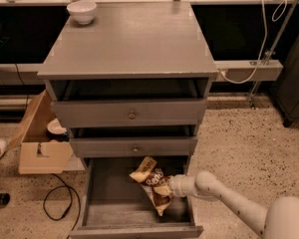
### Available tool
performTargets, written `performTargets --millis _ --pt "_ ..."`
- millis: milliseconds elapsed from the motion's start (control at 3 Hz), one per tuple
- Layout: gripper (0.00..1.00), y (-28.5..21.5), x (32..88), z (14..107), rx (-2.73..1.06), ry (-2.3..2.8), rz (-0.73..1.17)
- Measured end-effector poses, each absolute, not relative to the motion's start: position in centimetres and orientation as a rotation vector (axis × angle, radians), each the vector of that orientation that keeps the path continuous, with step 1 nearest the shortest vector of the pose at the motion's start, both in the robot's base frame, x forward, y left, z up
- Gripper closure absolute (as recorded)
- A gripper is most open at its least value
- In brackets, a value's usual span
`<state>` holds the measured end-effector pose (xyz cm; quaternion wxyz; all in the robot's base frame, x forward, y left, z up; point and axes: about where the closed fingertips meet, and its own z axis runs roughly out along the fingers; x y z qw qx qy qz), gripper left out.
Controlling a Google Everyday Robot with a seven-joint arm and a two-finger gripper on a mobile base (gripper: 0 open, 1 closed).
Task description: Pick brown chip bag from bottom drawer and place on counter
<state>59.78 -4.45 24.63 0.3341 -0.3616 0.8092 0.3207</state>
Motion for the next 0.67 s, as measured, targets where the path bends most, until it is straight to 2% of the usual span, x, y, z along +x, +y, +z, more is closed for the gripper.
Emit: performTargets --millis 333,667 --pt "1.00 -6.2 59.5 29.7 -1.019 1.984 0.915" --pt "1.00 -5.2 57.3 29.8 -1.086 1.966 1.003"
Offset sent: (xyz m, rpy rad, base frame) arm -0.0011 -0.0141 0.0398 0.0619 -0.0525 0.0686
